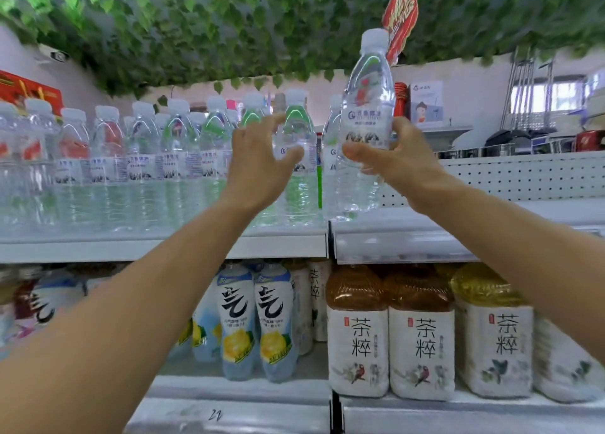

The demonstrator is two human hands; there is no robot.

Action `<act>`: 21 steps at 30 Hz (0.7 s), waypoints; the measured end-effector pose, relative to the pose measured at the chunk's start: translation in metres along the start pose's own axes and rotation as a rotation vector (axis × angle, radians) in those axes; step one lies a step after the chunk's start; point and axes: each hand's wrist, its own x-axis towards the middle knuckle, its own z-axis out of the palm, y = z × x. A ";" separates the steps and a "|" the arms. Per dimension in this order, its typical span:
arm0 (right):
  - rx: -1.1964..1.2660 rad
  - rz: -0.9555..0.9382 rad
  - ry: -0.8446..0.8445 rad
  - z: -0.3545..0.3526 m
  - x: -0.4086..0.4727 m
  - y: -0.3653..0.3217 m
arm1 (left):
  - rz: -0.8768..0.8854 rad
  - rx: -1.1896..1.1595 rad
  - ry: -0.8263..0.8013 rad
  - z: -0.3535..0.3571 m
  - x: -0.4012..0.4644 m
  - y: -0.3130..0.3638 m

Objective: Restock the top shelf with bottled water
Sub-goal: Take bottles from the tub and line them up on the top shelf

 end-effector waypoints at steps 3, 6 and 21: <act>-0.014 0.027 -0.006 0.010 0.012 0.016 | 0.066 0.218 -0.006 0.015 -0.009 -0.020; -0.067 0.055 0.002 0.022 0.018 0.030 | 0.103 0.341 -0.012 0.031 -0.019 -0.031; -0.227 0.276 -0.246 0.023 0.020 0.053 | -0.054 0.341 0.030 0.054 -0.032 -0.045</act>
